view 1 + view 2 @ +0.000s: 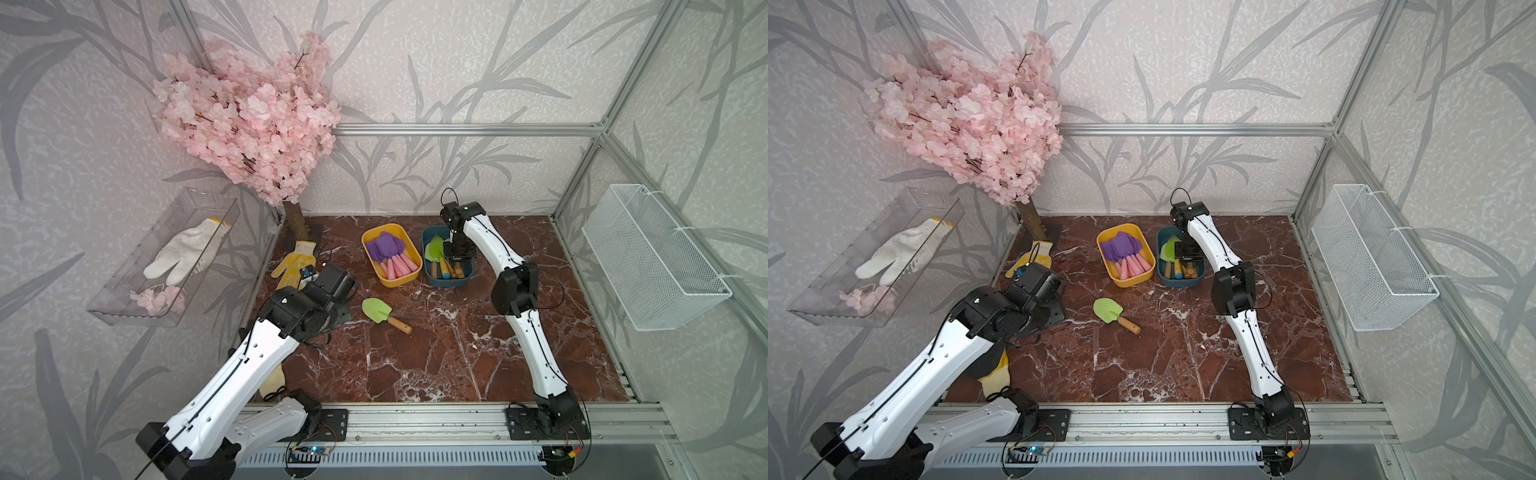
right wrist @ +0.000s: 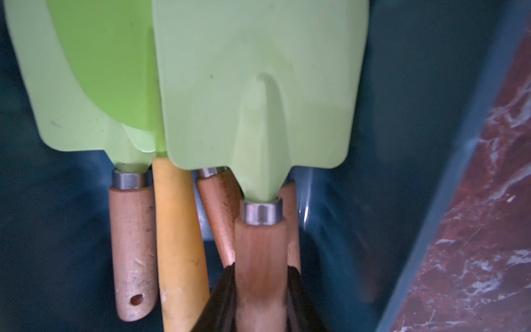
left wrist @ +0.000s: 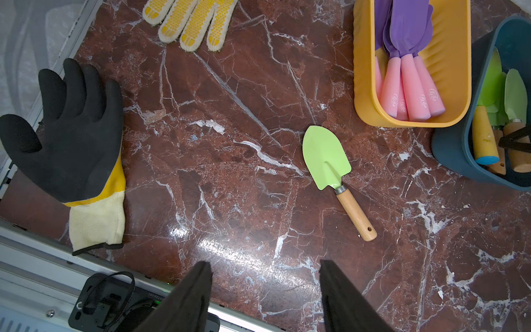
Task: Sort the small shovels by color and place them into the storage box
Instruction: Place the shovel in the storage box.
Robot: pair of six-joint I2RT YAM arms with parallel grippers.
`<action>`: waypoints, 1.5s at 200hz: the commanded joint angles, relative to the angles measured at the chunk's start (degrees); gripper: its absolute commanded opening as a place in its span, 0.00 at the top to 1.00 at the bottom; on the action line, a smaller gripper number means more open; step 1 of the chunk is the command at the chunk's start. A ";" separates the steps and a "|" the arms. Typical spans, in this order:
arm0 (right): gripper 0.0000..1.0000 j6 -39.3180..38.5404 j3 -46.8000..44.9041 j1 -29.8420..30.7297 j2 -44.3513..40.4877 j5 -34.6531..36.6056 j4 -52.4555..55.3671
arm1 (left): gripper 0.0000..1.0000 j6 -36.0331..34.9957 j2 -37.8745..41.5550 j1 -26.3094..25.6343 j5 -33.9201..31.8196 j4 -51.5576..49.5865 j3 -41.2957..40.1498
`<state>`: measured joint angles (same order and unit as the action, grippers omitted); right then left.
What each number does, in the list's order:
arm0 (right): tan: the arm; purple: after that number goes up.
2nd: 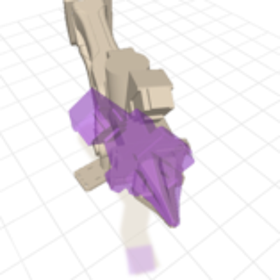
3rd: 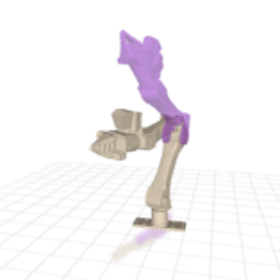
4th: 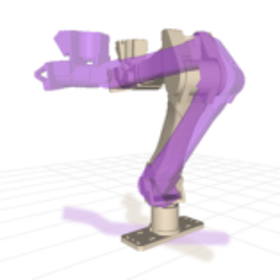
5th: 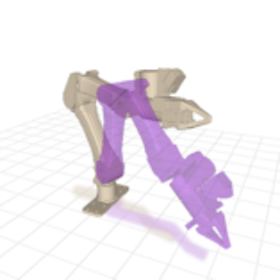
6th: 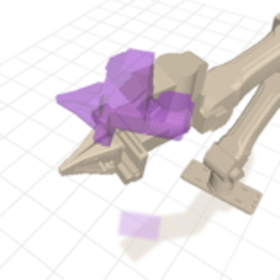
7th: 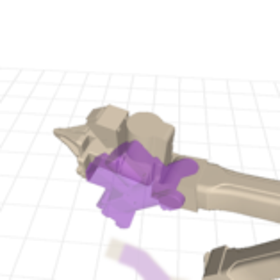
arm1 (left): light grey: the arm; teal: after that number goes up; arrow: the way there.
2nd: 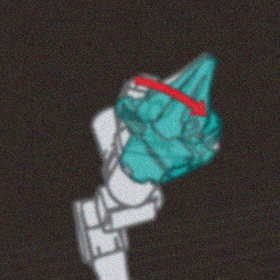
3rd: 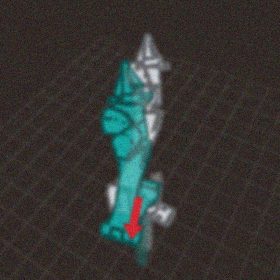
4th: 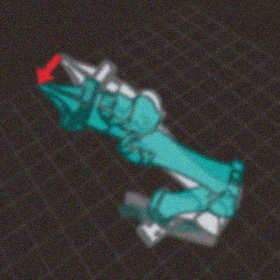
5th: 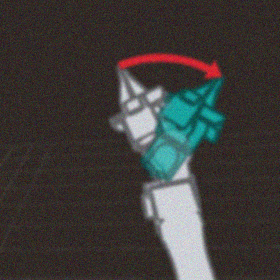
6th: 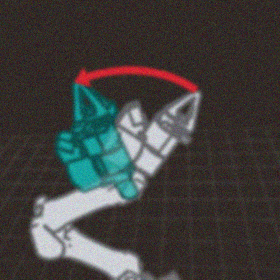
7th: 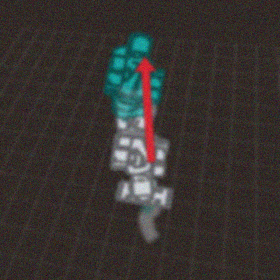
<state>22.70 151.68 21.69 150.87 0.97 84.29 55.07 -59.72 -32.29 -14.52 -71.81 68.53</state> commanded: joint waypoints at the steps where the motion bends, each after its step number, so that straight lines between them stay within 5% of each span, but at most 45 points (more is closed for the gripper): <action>1: 0.96 -0.02 1.24 -0.35 1.36 0.06 0.61 | 0.37 -0.58 -0.06 0.07 -0.56 -0.34 -0.24; 300: 0.62 -2.75 -0.12 -0.72 -3.96 -2.51 -0.01 | 0.37 -0.12 0.07 0.28 -0.30 -2.34 3.19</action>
<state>20.53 151.44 21.30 151.48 -1.19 83.64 54.68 -60.95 -32.18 -13.89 -72.01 70.06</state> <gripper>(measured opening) 0.371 0.632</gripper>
